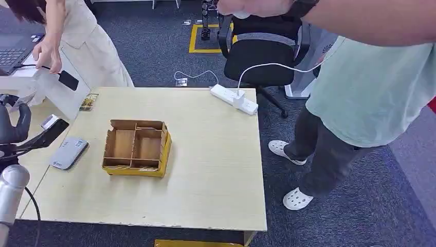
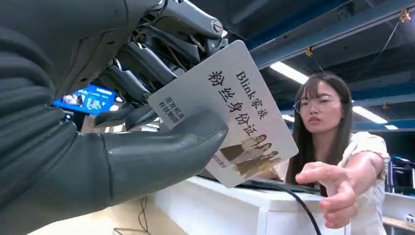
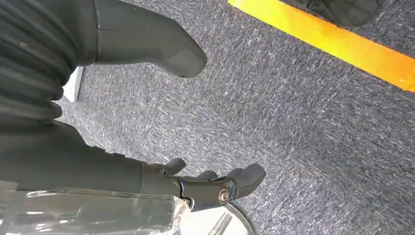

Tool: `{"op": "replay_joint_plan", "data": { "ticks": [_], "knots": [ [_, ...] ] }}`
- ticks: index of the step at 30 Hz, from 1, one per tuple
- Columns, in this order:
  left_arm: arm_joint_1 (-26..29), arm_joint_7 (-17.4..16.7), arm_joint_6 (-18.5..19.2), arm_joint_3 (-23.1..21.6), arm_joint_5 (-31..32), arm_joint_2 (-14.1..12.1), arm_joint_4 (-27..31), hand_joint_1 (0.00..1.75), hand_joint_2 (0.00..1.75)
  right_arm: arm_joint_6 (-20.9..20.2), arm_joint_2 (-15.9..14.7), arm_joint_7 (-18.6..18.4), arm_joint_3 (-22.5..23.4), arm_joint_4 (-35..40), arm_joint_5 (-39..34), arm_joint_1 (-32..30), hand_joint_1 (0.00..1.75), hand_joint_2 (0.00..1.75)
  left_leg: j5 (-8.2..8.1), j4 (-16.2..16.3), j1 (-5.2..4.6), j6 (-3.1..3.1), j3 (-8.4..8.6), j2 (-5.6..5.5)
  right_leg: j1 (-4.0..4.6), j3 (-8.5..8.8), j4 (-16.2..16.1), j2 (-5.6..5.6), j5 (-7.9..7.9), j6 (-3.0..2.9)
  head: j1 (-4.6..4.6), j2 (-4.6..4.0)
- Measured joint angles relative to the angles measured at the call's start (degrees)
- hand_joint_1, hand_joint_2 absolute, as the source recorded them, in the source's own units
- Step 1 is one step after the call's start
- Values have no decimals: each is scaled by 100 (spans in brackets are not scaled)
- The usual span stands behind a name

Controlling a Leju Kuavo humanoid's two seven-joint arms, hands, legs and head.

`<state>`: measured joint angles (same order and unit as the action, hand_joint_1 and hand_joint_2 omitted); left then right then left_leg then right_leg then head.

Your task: Pass the card to the sensor for recognition and then transmit it.

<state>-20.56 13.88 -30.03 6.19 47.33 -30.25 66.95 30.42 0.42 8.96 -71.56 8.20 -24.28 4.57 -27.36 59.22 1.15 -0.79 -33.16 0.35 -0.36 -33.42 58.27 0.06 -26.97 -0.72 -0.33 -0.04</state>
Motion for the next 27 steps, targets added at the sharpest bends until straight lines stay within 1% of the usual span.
{"op": "replay_joint_plan", "data": {
  "ticks": [1, 4, 7, 10, 15, 21, 22, 24, 27],
  "knots": [
    [-42, -28, -7, -6, 153, 2, -11, 175, 175, 0, 0, -4, -2, 0, 13, -1, 0, 175, 0, 0, 0, 0, -1, 1, 0, -2, 0, 1, 0, 0, 0, 0],
    [-257, -269, -90, -26, 570, 33, -136, 175, 175, 2, 0, -44, -13, 2, 33, 4, 0, 175, 0, 0, 0, 0, -5, 0, 0, -4, 0, 0, 0, 0, 2, 0],
    [-529, -553, -306, -66, 988, 68, -416, 175, 175, 22, 0, -48, -31, 22, 68, 8, 0, 175, 1, 1, 0, 0, -5, 1, 0, -5, 0, 1, 2, -1, -4, 0],
    [-812, -730, -492, -105, 1193, 107, -723, 175, 175, 35, 2, -48, -52, 39, 79, 24, 0, 175, 2, 1, 0, -1, -4, 1, 0, -5, 0, 2, 3, -1, -2, 0],
    [-1157, -730, -623, -184, 1285, 195, -1150, 175, 175, 44, 0, -50, -92, 55, 81, 35, 0, 175, 3, 2, 0, -1, -5, 1, 0, -5, 0, 3, 3, -1, 2, 0],
    [-1274, -702, -691, -205, 1282, 290, -1407, 175, 175, 39, 2, -55, -101, 57, 81, 28, 0, 175, 2, 2, 0, -2, -6, 6, 0, -9, 0, 9, 3, -1, 0, 0],
    [-1278, -682, -695, -210, 1269, 306, -1427, 0, 175, 37, 2, -55, -103, 57, 81, 28, 0, 0, 2, 2, 0, -2, -5, 8, 0, -10, 0, 11, 3, -1, 0, 0],
    [-1288, -640, -699, -219, 1219, 334, -1464, 0, 175, 37, 2, -55, -105, 59, 83, 23, 0, 0, 2, 2, 0, -2, -6, 12, 0, -10, 0, 15, 3, -1, 0, 0],
    [-1297, -588, -662, -221, 978, 376, -1497, 0, 175, 37, 2, -55, -109, 59, 83, 10, 0, 0, 2, 2, -1, -2, -7, 12, 0, -11, 0, 15, 3, -1, 0, 0]
  ]
}}
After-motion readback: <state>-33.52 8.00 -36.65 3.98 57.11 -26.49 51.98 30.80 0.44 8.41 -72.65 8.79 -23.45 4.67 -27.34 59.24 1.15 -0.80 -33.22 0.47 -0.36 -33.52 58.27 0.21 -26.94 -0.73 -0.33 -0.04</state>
